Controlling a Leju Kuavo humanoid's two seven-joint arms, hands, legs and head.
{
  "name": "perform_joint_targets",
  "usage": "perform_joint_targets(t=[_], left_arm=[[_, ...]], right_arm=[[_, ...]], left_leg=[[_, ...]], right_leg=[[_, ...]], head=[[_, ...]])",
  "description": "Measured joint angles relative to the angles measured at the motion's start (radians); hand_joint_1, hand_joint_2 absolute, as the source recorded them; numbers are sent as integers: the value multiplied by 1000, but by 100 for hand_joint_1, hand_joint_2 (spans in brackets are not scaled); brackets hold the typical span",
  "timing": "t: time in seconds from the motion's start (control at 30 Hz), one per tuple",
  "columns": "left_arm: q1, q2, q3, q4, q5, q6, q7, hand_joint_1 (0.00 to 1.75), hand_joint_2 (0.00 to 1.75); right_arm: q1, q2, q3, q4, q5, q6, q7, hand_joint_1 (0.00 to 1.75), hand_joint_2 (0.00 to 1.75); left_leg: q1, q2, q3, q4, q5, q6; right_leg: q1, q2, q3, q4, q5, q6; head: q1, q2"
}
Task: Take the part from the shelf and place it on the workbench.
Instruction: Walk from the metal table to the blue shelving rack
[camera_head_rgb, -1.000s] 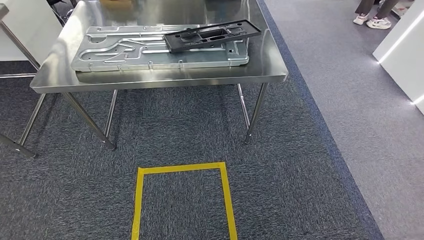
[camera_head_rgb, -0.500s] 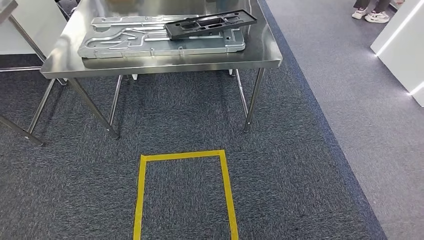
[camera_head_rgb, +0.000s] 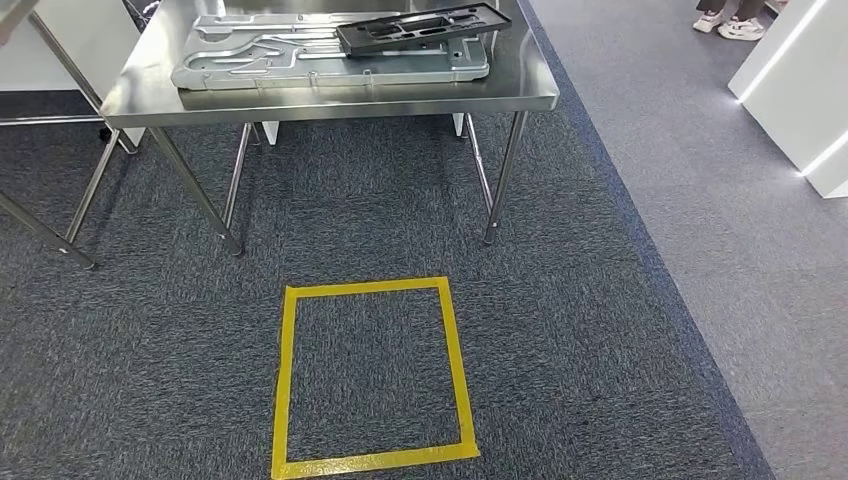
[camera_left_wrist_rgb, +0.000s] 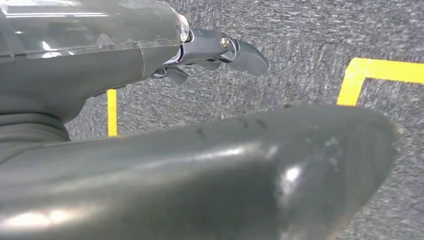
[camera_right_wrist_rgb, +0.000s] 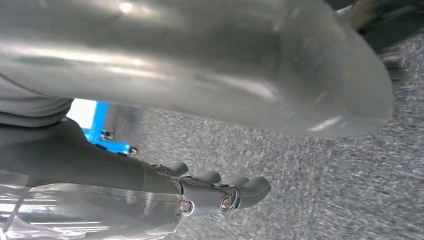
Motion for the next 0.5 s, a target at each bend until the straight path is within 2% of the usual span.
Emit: perform_joint_targets(t=[0.03, 0.07, 0.1, 0.13, 0.17, 0.2, 0.27, 0.3, 0.33, 0.37, 0.4, 0.43, 0.47, 0.5], left_arm=[[0, 0, 0, 0, -1, 1, 0, 0, 0], [0, 0, 0, 0, -1, 3, 0, 0, 0], [0, 1, 0, 0, -1, 4, 0, 0, 0], [1, 1, 0, 0, 0, 5, 0, 0, 0], [2, 2, 0, 0, -1, 5, 1, 0, 0], [4, 3, 0, 0, -2, 5, 1, 0, 0], [5, 5, 0, 0, -5, 5, 2, 0, 0], [5, 6, 0, 0, -7, 4, 4, 0, 0], [4, 9, -1, 0, -10, 4, 6, 0, 0], [4, 12, -2, 0, -12, 4, 9, 0, 0], [3, 16, -4, 0, -15, 4, 12, 0, 0], [1, 19, -6, 0, -17, 4, 15, 0, 0], [-1, 23, -7, 0, -18, 4, 15, 0, 0], [-4, 26, -10, 0, -19, 4, 16, 0, 0]], right_arm=[[-2, 0, 0, 0, 2, 2, -2, 0, 0], [-4, 0, 1, 0, 4, 5, -3, 0, 0], [-5, 0, 1, 1, 6, 7, -3, 0, 0], [-7, 0, 1, 1, 8, 8, -3, 0, 0], [-8, -1, 1, 2, 9, 11, -2, 0, 0], [-9, -3, 1, 2, 9, 13, 0, 0, 0], [-9, -10, 1, 4, 8, 18, 5, 0, 0], [-10, -15, 1, 6, 7, 20, 8, 0, 0], [-10, -20, 1, 9, 6, 21, 11, 0, 0], [-11, -24, 1, 12, 6, 22, 16, 0, 0], [-11, -27, 1, 15, 6, 22, 23, 0, 0], [-13, -29, 1, 17, 6, 23, 30, 0, 0], [-14, -29, 1, 19, 6, 23, 37, 0, 0], [-15, -30, 1, 21, 6, 25, 42, 0, 0]], left_leg=[[0, 0, -4, 1, 10, -5], [-1, 0, -6, -1, 20, -11], [0, 0, -9, -2, 27, -17], [2, -1, -14, 2, 18, -23], [3, -3, -23, 23, -13, -28], [4, -4, -36, 61, -62, -33], [6, -4, -62, 185, -167, -41], [6, -4, -68, 244, -186, -44], [6, -4, -63, 283, -180, -45], [6, -5, -44, 289, -152, -44], [6, -5, -9, 264, -119, -42], [6, -5, 42, 207, -101, -38], [4, -6, 104, 127, -102, -34], [2, -7, 158, 50, -119, -29]], right_leg=[[3, 1, 31, -50, -15, -6], [6, 1, 41, -76, -19, -11], [4, 0, 34, -77, -12, -18], [3, -3, 24, -77, -1, -26], [1, -6, 13, -78, 11, -34], [0, -9, -1, -78, 24, -41], [3, -12, -34, -73, 49, -48], [4, -13, -54, -68, 61, -48], [4, -13, -76, -61, 72, -47], [5, -13, -98, -52, 82, -46], [5, -12, -120, -42, 91, -44], [5, -12, -139, -32, 99, -41], [6, -11, -155, -22, 106, -37], [8, -12, -166, -14, 113, -33]], head=[[0, 0], [0, 0], [0, 0], [0, 0], [0, 0], [0, 0], [0, 0], [0, 0], [0, 0], [0, 0], [0, 0], [0, 0], [0, 0], [0, 0]])
